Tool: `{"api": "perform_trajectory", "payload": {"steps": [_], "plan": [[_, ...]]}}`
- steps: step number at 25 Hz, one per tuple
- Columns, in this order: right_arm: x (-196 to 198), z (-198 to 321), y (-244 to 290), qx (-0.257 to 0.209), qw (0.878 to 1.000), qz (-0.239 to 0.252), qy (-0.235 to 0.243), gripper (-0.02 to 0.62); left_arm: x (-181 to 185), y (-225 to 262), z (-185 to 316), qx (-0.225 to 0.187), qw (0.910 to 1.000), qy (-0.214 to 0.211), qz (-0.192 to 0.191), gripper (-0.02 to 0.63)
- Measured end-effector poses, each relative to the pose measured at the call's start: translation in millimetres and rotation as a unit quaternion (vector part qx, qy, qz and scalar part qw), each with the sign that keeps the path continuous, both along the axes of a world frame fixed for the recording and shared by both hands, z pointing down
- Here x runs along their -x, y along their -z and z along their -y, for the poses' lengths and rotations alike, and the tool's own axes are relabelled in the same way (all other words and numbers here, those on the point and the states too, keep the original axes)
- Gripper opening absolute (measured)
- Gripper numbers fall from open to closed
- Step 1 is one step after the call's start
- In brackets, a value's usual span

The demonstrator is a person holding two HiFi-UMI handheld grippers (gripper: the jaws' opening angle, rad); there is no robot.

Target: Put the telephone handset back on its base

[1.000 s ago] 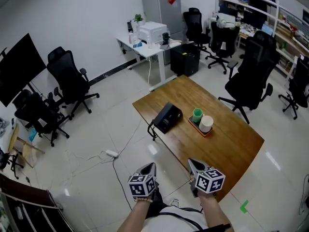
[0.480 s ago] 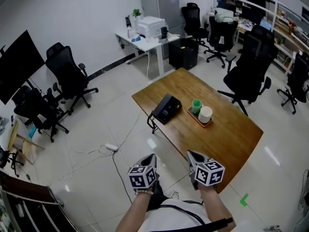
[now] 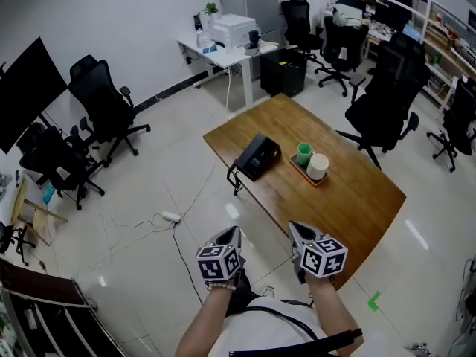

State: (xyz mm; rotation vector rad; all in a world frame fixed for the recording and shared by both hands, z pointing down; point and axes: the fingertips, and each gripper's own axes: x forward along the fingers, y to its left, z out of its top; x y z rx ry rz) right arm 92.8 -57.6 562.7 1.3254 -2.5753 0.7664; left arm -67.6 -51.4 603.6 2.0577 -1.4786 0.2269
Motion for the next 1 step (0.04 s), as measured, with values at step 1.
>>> {"api": "perform_trajectory", "payload": {"steps": [1], "plan": [[0.8, 0.8, 0.4, 0.000, 1.000, 0.000, 0.000, 0.011, 0.8, 0.3, 0.8, 0.000, 1.0000, 0.000, 0.000, 0.008]]}}
